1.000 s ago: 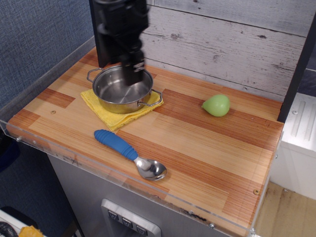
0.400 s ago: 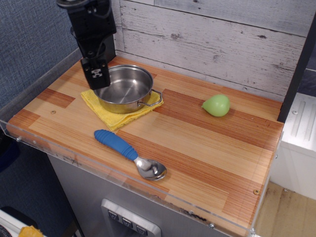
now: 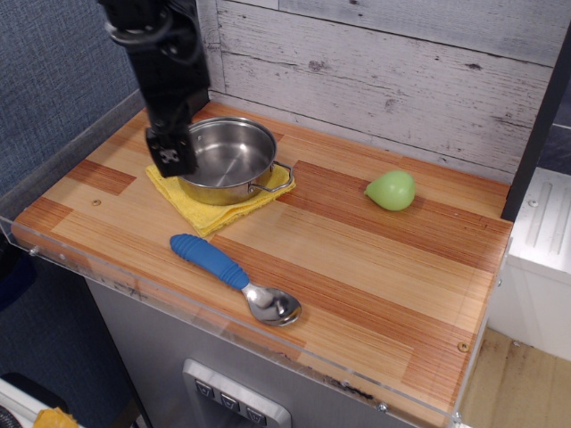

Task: Place the silver pot just above and to the right of the spoon.

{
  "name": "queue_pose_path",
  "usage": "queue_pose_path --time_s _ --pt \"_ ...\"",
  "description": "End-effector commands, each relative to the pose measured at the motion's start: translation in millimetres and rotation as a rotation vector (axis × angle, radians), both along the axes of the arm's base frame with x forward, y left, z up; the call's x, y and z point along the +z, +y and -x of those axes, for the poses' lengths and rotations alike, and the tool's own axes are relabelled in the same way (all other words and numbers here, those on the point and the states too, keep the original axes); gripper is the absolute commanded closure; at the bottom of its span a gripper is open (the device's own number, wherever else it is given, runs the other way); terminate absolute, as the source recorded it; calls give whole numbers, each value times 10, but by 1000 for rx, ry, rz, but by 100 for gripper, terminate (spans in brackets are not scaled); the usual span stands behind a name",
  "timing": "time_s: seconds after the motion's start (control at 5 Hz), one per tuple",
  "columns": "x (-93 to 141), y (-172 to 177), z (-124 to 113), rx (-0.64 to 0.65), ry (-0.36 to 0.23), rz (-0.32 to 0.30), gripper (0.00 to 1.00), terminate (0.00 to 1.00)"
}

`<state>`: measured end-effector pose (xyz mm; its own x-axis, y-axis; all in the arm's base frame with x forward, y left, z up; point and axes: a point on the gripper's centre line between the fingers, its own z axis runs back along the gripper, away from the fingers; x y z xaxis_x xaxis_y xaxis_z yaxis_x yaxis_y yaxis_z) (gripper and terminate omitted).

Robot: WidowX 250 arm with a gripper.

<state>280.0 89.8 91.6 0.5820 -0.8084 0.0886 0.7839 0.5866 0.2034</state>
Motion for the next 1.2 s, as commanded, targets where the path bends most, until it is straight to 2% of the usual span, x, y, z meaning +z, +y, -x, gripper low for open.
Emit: queue_pose_path --time_s 0.0,0.4,0.8,1.0 --pt "-167 -21 -189 -74 20 -48 0 0" --pt "-438 -4 -191 -80 69 -26 0 0" --pt "-544 6 -205 -80 84 -13 0 0" --pt "-531 -103 -277 -62 82 -13 100 0"
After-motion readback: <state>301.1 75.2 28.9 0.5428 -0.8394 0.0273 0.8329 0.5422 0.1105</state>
